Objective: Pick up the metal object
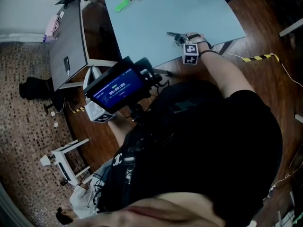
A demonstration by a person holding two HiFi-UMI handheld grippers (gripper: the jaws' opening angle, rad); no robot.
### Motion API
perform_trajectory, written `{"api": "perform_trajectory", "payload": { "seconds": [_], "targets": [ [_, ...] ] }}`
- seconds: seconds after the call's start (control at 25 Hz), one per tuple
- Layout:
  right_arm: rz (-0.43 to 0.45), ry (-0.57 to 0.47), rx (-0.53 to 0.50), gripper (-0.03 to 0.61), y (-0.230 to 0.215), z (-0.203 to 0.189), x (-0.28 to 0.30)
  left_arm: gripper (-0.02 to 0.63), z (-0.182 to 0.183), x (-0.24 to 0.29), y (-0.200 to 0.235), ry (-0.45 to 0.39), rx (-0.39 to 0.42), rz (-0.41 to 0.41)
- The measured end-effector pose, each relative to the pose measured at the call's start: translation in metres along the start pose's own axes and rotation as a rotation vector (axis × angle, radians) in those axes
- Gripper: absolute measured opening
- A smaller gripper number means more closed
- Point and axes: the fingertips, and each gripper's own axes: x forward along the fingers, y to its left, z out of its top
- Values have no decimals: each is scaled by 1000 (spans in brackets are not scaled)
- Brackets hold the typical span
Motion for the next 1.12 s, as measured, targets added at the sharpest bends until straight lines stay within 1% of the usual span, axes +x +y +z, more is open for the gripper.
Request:
{"api": "perform_trajectory", "payload": {
  "seconds": [0.24, 0.32, 0.36, 0.4, 0.56, 0.68, 0.76, 0.88, 1.04, 1.12],
  "targets": [
    [1, -4, 64, 126, -6, 7, 7, -7, -5, -4, -1, 13, 7, 9],
    [11, 12, 76, 105, -6, 5, 8, -8, -5, -4, 0, 16, 5, 13],
    [15, 19, 80, 81, -6, 3, 8, -7, -6, -5, 0, 17, 3, 14],
    [17, 23, 84, 71, -5, 2, 8, -8, -9, -5, 2, 18, 0, 15],
    [22, 12, 129, 66, -6, 3, 4, -7, -16, -4, 5, 18, -10, 15],
    [21, -9, 184, 61, -10, 6, -4, -8, -13, -2, 2, 19, -7, 5],
    [7, -32, 249, 61, -15, 8, -13, -7, -8, 1, -3, 16, -8, -8],
    [-32, -92, 400, 60, -32, 16, -32, -7, -6, 5, -6, 12, -12, -28],
    [-92, -217, 611, 58, -65, 31, -71, -8, 3, 13, -15, -3, -20, -68],
    [-133, -293, 692, 58, -85, 39, -97, -7, 8, 18, -19, -11, -32, -94]
  ]
}}
